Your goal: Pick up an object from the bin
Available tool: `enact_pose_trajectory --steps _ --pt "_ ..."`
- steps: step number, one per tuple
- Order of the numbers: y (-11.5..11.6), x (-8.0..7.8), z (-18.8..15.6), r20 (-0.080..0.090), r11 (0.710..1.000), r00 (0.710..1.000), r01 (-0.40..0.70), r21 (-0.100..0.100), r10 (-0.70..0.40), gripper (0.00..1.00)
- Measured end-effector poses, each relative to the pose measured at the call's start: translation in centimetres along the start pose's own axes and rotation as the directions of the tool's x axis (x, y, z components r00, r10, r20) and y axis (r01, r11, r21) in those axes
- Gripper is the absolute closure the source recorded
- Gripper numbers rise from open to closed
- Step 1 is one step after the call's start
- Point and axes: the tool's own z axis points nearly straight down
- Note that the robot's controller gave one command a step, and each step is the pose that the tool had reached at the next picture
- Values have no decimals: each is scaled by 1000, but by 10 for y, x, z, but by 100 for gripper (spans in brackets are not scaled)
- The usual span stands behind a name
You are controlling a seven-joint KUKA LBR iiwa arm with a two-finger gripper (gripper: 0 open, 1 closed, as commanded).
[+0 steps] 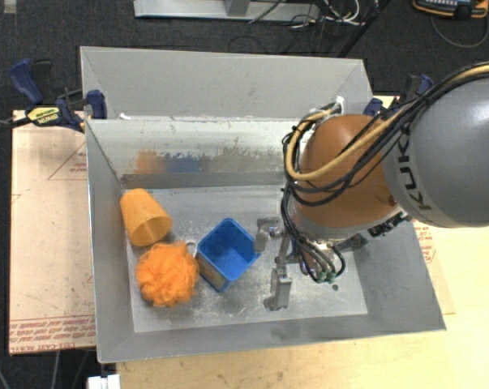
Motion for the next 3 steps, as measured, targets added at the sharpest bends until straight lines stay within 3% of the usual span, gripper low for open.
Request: enact_pose_trajectory --steps 1,2,3 --pt "0 -2 -4 8 1000 1000 -2 -1 2 0" --pt "28 -18 33 10 996 996 -89 -2 89 0" --pt "38 0 77 7 998 998 -57 -2 57 0"
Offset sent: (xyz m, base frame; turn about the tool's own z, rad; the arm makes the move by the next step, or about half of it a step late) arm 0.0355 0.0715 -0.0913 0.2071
